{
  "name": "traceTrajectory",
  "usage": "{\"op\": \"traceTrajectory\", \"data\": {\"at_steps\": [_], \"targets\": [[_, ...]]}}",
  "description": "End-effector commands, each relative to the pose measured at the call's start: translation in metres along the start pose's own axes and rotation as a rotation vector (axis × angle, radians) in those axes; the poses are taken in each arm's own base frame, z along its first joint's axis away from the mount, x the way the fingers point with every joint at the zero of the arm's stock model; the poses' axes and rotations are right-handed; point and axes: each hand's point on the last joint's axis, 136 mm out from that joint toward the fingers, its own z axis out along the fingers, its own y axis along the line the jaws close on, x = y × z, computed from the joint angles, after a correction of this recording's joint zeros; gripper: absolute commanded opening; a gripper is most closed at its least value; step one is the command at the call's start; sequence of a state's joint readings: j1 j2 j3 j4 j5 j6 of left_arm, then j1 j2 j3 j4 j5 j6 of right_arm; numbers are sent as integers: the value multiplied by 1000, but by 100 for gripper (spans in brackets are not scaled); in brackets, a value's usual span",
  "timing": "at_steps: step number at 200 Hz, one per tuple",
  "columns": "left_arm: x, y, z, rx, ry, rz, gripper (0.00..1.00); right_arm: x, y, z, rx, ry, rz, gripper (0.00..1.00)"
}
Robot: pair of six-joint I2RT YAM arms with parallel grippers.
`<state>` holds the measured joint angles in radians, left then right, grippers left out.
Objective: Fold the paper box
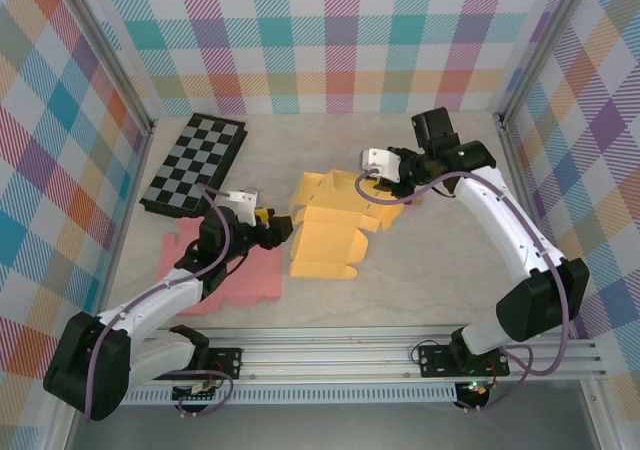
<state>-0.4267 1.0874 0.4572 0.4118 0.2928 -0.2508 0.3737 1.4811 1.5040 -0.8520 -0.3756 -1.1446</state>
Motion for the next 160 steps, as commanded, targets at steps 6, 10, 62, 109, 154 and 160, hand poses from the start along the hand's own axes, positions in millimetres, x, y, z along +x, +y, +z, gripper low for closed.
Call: {"op": "traceTrajectory", "data": {"at_steps": [6,10,62,109,154,160], "targets": [[-26,-37,-3,189,-49,30,68,-12,10,-5,-22,-80,-27,0],[-26,-40,-2,206,-44,31,68,-12,10,-6,-17,-81,-29,0],[-18,-56,0,282,-9,41,68,-16,5,-9,-5,-92,-26,0],[-13,-71,5,360,37,30,67,-20,6,-9,-12,-112,-20,0],[-7,-76,11,385,82,22,62,-24,8,-11,-19,-133,-22,0],[-7,-78,11,390,84,17,62,-25,9,-12,-19,-139,-24,0]]}}
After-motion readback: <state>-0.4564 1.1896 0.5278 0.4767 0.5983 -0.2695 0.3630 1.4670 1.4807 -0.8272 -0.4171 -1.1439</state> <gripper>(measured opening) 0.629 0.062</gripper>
